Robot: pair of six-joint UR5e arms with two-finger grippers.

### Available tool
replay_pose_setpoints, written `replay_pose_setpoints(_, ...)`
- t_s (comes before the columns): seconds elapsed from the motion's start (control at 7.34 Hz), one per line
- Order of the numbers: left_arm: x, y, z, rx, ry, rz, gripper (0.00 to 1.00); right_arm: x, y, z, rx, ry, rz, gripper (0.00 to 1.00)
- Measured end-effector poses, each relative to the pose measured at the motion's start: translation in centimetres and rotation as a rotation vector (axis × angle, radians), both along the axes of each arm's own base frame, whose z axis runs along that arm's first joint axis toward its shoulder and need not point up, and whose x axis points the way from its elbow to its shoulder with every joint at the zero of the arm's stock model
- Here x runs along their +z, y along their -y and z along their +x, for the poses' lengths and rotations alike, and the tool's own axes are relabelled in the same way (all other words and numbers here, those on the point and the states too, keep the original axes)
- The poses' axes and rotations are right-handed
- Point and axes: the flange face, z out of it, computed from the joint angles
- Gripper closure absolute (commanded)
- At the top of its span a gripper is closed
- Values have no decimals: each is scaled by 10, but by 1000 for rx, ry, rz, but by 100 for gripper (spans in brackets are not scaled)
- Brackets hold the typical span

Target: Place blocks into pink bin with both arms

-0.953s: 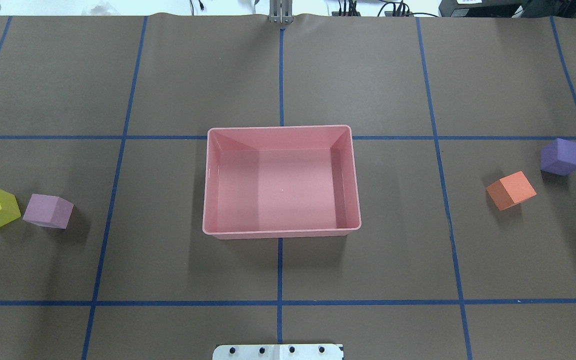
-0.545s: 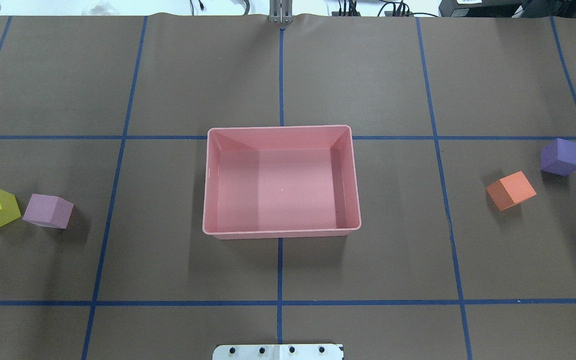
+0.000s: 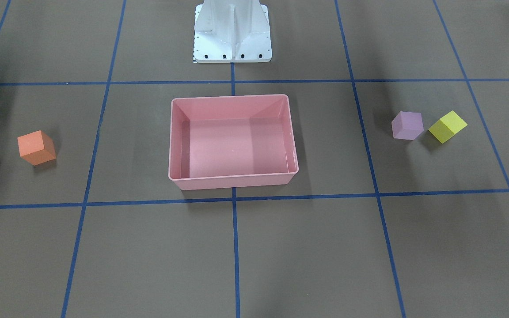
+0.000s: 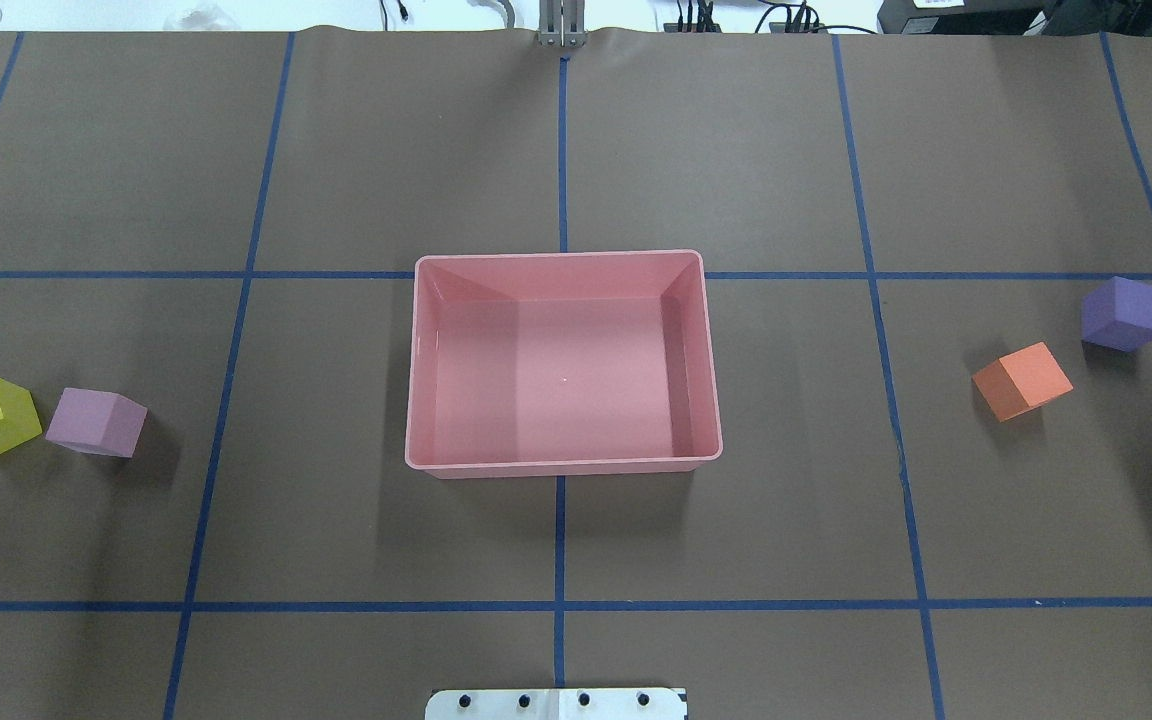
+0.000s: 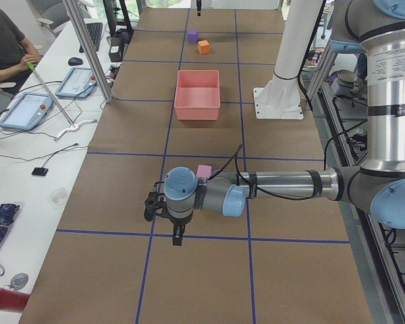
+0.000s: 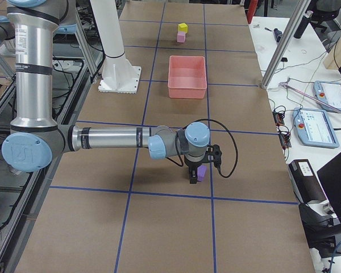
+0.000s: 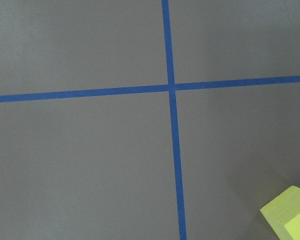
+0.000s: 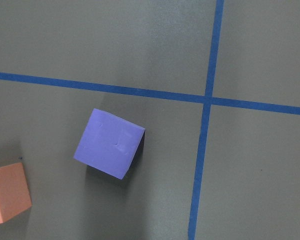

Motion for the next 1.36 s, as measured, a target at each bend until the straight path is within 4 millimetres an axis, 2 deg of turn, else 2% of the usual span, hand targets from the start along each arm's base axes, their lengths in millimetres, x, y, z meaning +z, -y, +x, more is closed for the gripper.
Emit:
replay_pose_setpoints(0.41,-4,4,1,-5,-1,11,0,-5,13,-23,17,-9,-46,1)
replay_pose_setpoints(0.82,-9,6,2,-51,-26,-38,0,-2,47,-50,63,-12,-127,2)
replay_pose_setpoints(1.09,-10,7,2,-69,-37,-57,0,7,52,-78,104,-13,-140,1)
replay_pose_setpoints(1.36,-11,7,2,-72,-36,-56,0,26,51,-99,130,-30,-124,1)
